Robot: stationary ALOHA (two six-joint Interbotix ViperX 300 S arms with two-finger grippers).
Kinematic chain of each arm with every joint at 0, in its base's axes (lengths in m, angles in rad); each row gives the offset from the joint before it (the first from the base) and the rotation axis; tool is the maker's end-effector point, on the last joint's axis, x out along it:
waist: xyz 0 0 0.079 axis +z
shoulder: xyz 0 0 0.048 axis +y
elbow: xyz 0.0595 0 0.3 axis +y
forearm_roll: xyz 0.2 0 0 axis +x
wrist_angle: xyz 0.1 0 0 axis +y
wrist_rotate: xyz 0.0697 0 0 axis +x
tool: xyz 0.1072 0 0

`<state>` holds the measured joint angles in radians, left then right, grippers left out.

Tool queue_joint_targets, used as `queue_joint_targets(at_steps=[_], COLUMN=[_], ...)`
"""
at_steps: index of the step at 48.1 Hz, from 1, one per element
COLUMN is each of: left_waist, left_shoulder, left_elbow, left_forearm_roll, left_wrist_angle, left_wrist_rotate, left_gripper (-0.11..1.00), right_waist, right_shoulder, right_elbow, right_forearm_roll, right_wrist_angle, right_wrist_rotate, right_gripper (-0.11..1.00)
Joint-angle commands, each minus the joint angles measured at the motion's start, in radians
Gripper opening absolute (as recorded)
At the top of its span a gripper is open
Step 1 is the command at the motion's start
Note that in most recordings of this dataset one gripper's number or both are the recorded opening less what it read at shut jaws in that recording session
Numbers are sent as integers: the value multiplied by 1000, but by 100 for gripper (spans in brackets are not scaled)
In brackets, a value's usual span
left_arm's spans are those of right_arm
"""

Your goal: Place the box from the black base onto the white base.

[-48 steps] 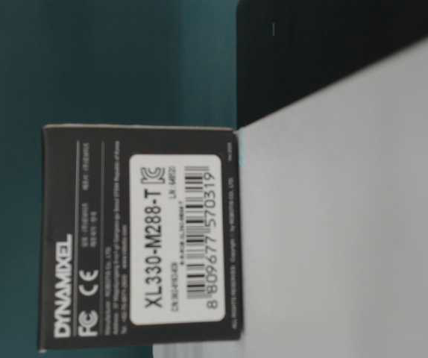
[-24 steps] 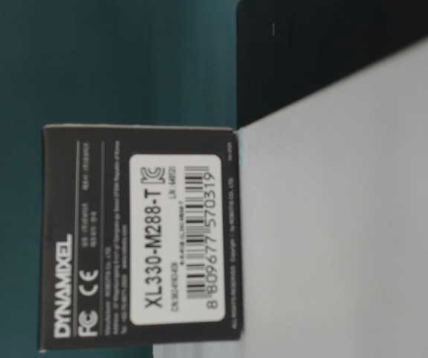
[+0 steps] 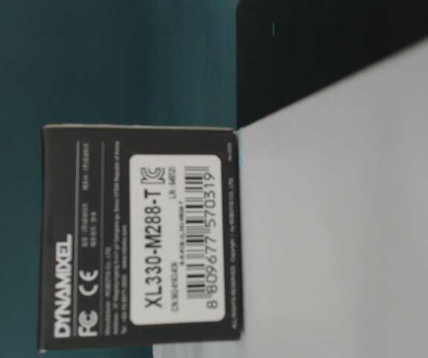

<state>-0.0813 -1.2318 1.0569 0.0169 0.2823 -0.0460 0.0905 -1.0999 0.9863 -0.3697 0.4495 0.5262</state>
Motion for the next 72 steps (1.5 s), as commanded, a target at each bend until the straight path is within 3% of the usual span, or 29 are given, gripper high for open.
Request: queue_joint_targets(at_steps=[1, 48, 72], left_waist=[2, 2, 2], left_shoulder=[6, 3, 3], left_elbow=[-28, -29, -20], left_forearm_roll=[2, 2, 2], left_wrist_angle=[-8, -9, -77], left_wrist_rotate=[-3, -3, 12], left_gripper=[-3, -3, -3], right_waist=[-2, -3, -3], right_shoulder=[-14, -40, -83], right_elbow=[11, 54, 110], right_forearm_roll=[2, 2, -3], right_wrist_angle=[-26, -66, -249], right_wrist_rotate=[2, 0, -9], right_gripper=[99, 99, 99])
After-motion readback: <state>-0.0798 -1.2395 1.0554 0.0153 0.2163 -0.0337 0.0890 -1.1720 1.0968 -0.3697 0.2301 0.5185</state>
